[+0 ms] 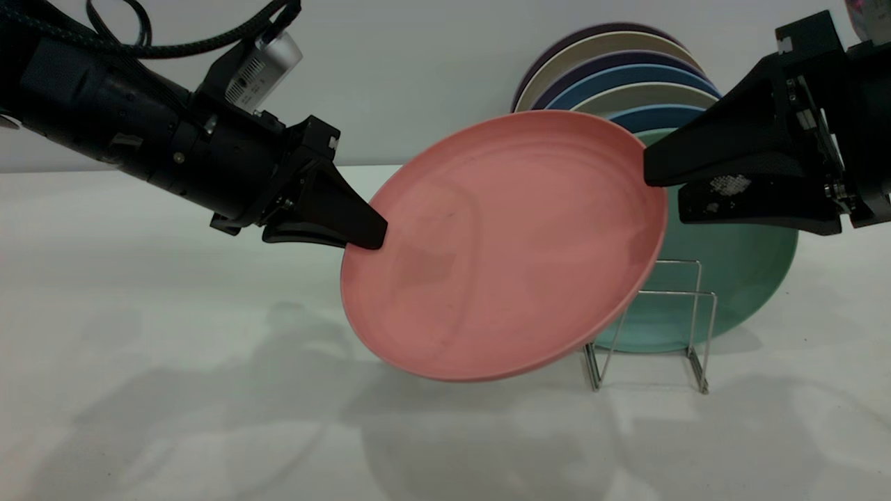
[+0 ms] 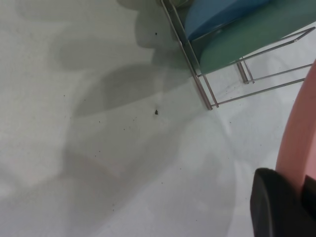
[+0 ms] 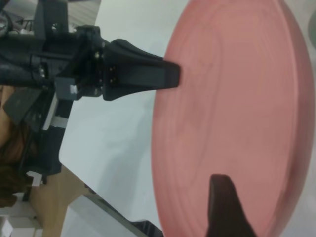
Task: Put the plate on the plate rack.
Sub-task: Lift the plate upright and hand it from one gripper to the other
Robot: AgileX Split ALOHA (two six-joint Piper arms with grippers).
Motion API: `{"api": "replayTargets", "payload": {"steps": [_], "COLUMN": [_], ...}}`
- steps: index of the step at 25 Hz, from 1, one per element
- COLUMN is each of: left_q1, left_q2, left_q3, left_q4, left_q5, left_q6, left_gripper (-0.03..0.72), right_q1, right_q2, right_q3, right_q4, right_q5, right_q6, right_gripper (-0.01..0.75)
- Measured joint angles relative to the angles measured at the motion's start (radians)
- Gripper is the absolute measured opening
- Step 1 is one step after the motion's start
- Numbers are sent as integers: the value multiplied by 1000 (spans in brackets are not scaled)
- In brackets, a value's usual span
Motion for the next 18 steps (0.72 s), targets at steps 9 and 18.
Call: {"api": "replayTargets", "payload": {"steps": [9,18], "left_q1": [-25,-87], "left_q2": [0,0], "left_q3": [0,0], "left_q4": [-6,-11], "left_q5": [-5,-21], "left_q6": [0,1], "left_gripper": [12,12], "right_q1": [61,147], "right_q2": [52,130], "right_q3": [0,0], "right_q4": [6,133], "right_q5": [-28,-64], "right_q6": [15,-82], "right_gripper": [457,371]}}
